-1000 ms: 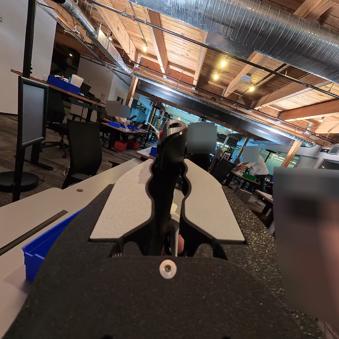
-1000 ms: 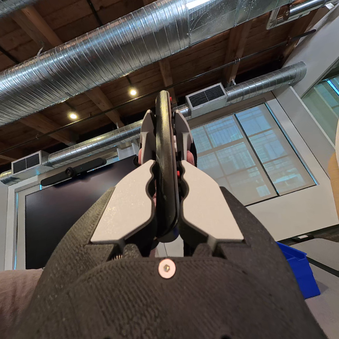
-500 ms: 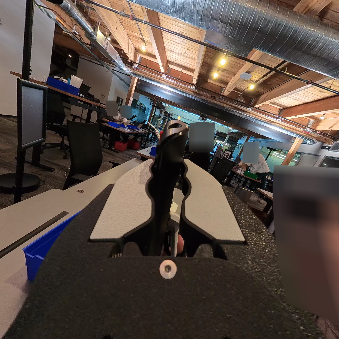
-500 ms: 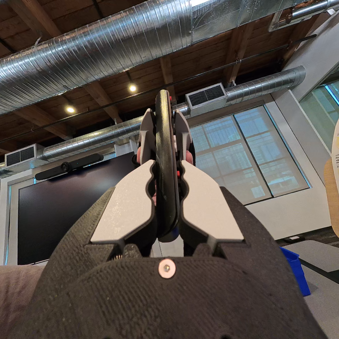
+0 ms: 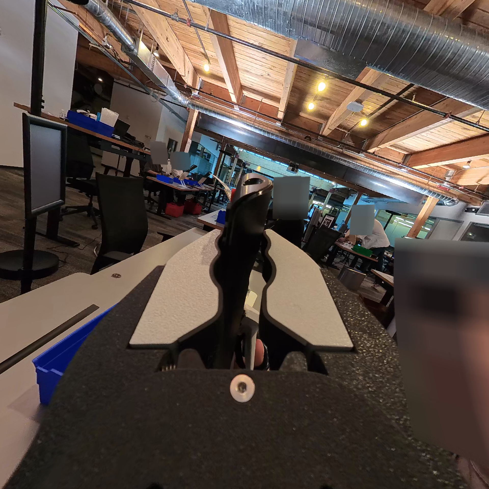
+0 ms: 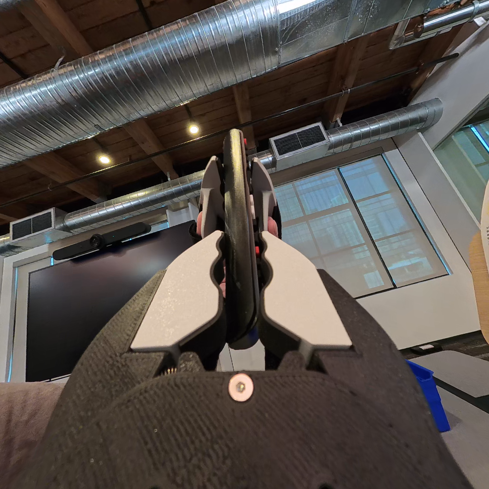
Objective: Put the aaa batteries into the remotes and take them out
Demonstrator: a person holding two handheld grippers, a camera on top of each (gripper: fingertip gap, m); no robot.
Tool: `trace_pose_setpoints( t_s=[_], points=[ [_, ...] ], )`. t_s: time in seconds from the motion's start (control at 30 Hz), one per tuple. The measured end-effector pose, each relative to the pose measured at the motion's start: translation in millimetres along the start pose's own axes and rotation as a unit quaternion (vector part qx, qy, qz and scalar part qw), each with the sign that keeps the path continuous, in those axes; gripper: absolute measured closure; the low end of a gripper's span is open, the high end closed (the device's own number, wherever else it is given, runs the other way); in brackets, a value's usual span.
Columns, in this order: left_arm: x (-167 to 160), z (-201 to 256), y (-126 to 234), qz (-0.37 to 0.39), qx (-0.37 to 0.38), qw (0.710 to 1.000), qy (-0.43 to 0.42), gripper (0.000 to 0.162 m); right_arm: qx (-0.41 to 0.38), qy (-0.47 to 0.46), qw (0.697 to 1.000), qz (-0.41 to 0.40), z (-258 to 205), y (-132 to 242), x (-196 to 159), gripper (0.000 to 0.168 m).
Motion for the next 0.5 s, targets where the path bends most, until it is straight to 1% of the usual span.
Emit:
trace_pose_setpoints(
  t_s=[0.5],
  points=[
    [0.8,3.3,-2.2,0.0,-0.003,1.0,-0.001,0.136,0.0,0.006,1.0,0.003,-2.2,0.3,1.1,0.145]
  ],
)
Point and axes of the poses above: each gripper's, where its closed fingertips meet, y back along the fingers, x out of its top, z = x × y across the jaws, the point moved 1 cm from there along y, back along the fingers, and after that the axes turned 15 degrees about -z, right-handed, at the moved point
